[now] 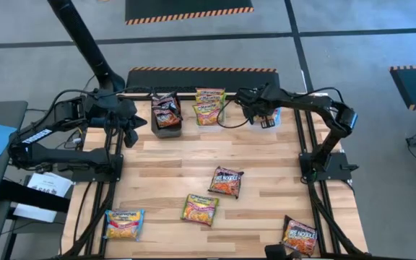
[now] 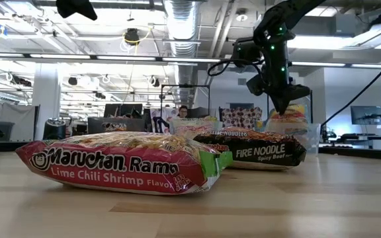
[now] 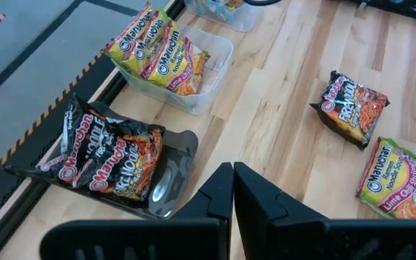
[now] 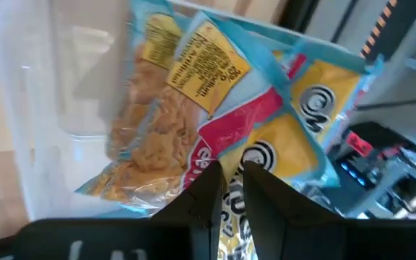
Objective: Sort Maruchan noodles
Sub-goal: Put the blue noodle pack into the right transparent bin
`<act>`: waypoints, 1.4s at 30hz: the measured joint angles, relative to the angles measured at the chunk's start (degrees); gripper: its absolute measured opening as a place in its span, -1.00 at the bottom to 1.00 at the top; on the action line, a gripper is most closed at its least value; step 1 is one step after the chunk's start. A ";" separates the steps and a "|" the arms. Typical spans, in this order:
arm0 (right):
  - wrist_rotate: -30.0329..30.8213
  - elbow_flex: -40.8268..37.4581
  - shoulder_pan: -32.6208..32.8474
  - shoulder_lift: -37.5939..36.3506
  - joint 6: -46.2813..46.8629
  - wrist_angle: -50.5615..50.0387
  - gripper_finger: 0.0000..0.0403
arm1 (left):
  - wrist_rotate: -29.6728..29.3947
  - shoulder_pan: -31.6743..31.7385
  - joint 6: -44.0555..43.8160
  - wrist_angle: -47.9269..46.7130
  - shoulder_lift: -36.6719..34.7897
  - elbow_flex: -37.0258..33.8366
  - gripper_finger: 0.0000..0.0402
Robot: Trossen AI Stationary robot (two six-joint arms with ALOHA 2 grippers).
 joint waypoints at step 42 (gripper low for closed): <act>-28.51 7.56 -13.94 3.02 54.58 -10.03 -0.59 | 0.00 0.00 3.96 -0.04 -0.02 0.02 -1.00</act>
